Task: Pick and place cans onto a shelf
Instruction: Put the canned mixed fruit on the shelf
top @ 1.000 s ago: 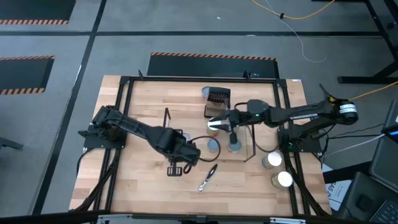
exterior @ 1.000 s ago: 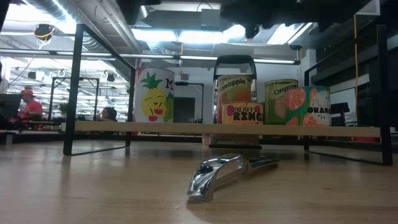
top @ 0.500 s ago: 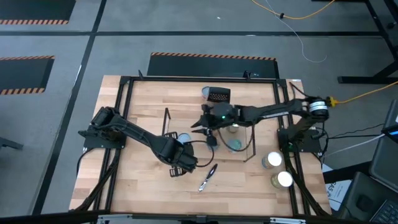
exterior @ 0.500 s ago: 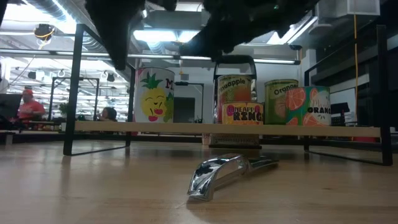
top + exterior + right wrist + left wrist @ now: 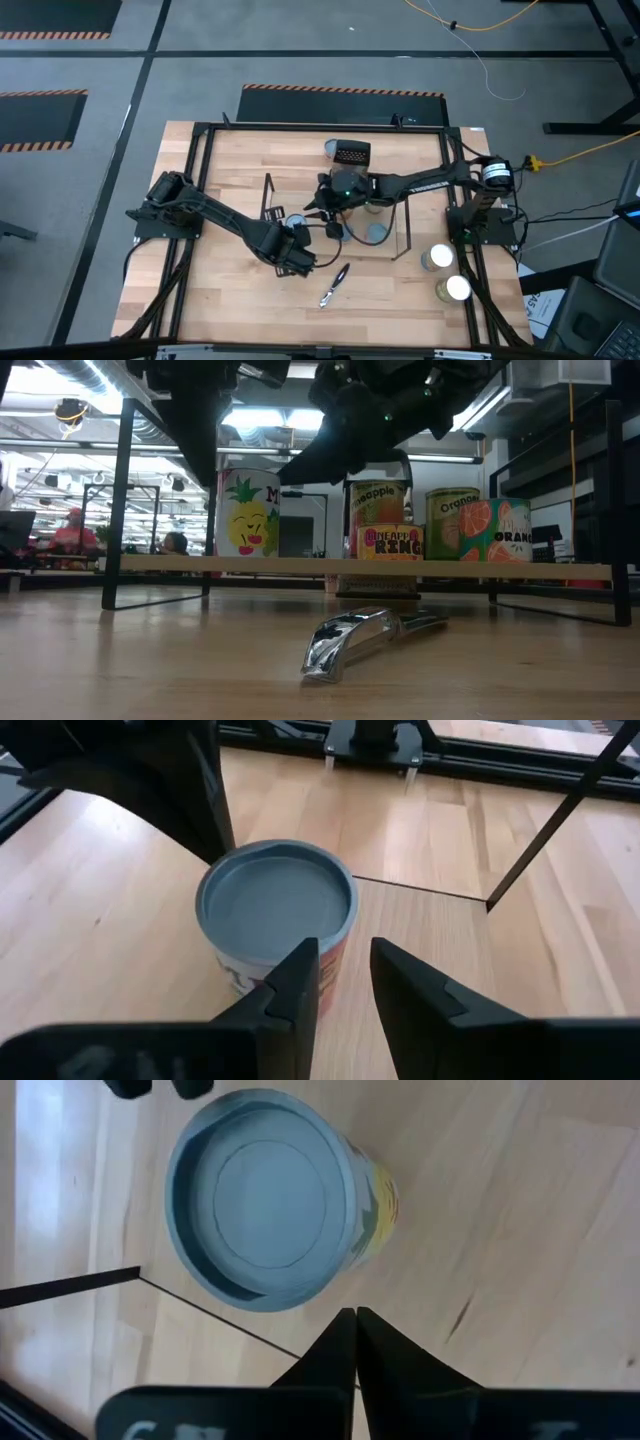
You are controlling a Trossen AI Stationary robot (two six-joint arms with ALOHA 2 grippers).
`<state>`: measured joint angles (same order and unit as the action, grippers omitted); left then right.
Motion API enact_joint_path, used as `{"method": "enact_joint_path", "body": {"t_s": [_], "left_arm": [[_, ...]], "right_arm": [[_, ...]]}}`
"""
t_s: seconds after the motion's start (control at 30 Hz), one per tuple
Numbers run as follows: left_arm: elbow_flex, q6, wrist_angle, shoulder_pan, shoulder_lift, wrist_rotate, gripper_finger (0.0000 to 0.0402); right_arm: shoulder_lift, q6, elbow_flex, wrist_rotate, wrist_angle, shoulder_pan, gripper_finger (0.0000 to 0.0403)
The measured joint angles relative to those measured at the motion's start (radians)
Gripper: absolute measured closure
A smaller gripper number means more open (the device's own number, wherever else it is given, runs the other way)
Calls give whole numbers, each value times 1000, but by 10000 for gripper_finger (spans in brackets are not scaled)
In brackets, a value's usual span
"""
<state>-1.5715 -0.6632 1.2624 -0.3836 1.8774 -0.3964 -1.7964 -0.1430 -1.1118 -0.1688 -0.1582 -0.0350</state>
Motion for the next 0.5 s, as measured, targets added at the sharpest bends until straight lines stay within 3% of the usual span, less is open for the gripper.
{"method": "enact_joint_path", "body": {"t_s": [0.5], "left_arm": [[0, 0, 3, 2, 0, -87, 397]], "right_arm": [[-2, 7, 0, 1, 20, 17, 304]]}}
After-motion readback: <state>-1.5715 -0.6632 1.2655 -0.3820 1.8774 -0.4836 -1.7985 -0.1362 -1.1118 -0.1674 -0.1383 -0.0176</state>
